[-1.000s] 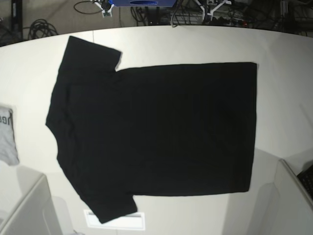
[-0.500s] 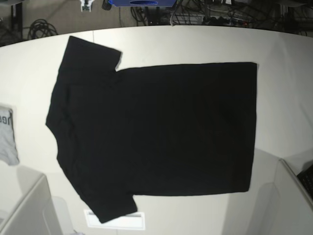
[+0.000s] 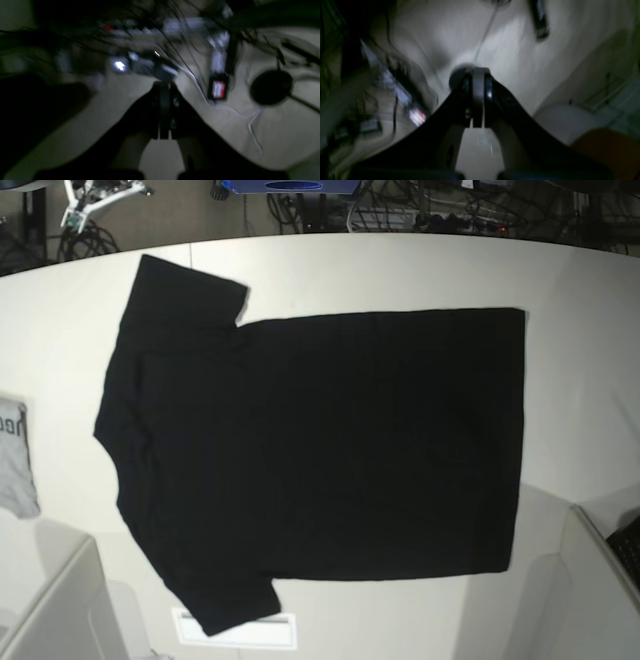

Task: Fold the T-shirt properly

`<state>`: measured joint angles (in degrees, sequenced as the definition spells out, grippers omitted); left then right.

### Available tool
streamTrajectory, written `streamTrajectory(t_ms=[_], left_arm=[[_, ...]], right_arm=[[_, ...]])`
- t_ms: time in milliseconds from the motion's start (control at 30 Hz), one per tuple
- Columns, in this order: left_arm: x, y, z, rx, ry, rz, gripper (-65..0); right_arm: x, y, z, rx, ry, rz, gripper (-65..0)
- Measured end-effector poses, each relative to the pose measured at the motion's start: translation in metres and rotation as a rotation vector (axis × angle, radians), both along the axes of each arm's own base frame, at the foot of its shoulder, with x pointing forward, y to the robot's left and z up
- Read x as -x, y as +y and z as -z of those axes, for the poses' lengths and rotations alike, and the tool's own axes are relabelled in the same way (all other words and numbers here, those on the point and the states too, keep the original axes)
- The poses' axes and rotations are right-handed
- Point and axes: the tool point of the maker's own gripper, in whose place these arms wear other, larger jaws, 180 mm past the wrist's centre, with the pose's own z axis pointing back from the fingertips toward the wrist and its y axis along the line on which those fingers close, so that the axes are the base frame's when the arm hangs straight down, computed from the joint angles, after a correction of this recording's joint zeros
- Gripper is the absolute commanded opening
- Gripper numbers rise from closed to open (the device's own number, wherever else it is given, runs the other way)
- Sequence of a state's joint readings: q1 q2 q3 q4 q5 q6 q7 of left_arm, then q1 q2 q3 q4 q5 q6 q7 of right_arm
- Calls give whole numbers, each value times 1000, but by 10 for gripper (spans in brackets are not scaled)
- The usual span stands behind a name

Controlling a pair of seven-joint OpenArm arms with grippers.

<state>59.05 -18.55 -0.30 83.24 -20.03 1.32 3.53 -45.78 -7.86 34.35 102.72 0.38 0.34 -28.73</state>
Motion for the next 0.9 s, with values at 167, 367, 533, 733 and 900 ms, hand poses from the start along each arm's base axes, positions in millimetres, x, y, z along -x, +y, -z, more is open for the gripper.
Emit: streamTrajectory(t_ms=[167,367,533,733,900], left_arm=[[-19,-34,-41,93,-93,49,-650],[-24,-53,-76,137,-127,66,-650],[-36,-37,-89,92,-173,25,-650],[-75,-10,-118,11,-311,-38,-650],[-78,15,-129,9,-360,-234,-650]], right_arm=[[-42,0,-31,6,-156,-7,-650],[-87,10,-52,-61,-339,15,-650],[-111,24,-54,-173,-448,60,-650],[-157,71,-71,-390,-610,-146,-614],[-168,83,-80,-558,-681,-79,-348]])
